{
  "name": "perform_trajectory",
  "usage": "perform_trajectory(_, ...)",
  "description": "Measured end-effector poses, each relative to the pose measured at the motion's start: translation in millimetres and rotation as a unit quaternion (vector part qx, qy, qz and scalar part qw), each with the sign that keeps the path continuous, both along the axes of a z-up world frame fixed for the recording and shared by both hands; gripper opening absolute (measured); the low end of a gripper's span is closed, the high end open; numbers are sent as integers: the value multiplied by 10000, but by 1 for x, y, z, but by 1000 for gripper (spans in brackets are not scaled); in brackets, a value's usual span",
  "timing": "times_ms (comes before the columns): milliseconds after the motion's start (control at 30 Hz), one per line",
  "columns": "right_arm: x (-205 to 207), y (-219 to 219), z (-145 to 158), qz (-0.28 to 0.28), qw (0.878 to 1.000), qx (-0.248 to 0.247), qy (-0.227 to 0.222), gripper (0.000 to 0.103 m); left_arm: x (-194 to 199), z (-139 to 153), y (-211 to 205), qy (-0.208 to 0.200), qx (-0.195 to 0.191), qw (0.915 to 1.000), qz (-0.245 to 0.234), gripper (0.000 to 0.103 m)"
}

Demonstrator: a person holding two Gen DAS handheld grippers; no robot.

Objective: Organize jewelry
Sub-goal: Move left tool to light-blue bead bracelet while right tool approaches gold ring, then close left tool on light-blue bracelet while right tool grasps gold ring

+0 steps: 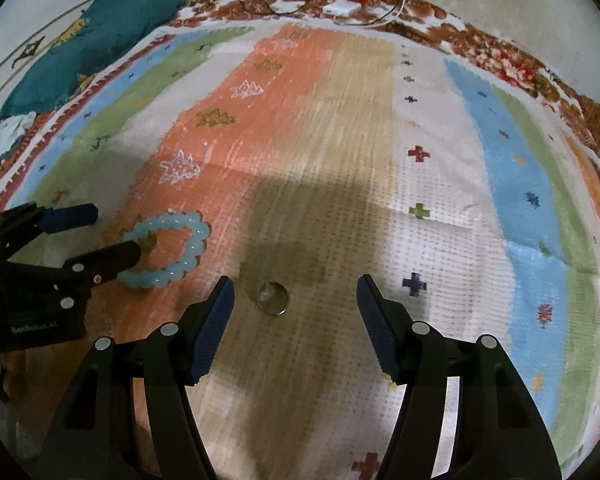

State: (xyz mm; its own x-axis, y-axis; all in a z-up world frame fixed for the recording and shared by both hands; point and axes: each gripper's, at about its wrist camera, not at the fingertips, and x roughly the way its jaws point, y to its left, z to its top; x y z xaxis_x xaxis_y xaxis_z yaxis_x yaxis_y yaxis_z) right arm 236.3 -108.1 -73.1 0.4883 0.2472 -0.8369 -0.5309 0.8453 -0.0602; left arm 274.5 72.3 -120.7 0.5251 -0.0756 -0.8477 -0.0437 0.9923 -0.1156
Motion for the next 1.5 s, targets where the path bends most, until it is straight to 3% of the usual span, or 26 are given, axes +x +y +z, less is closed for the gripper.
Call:
perform_trajectory(133, 4, 1, -8, 21, 10000, -24, 44, 64, 5, -2, -2, -5, 146, 9999, -61, 76)
perform_trajectory(300, 6, 3, -10, 49, 10000, -29, -35, 64, 4, -7, -13, -23, 665, 9973, -311, 76)
perform_trajectory(400, 6, 5, -12, 28, 9999, -89, -82, 64, 5, -6, -10, 27, 626, 9974, -352, 75)
perform_trajectory(500, 6, 6, -12, 29, 9999, -117, -59, 63, 4, -7, -8, 41, 647, 9973, -352, 67)
perform_trajectory(600, 7, 6, -12, 58, 10000, -74, 25, 57, 4, -6, -7, 33, 650, 9972, -369, 52)
perform_trajectory(667, 6, 5, -12, 68, 10000, -55, 48, 46, 3, -6, -9, 15, 632, 9970, -440, 31)
perform_trajectory(767, 6, 5, -12, 59, 9999, 0, 96, 27, 4, -6, -11, 57, 662, 9969, -428, 11)
perform_trajectory(833, 6, 5, -12, 57, 9999, 55, 145, 19, 4, -5, -10, 82, 646, 9971, -401, 11)
perform_trajectory(1200, 2, -4, -1, -143, 9996, 195, 177, 19, -2, 4, -11, 61, 613, 9975, -361, 11)
perform_trajectory(1500, -8, -9, 18, -325, 9984, 374, 257, 19, -16, 36, -20, -189, 522, 9979, -326, 11)
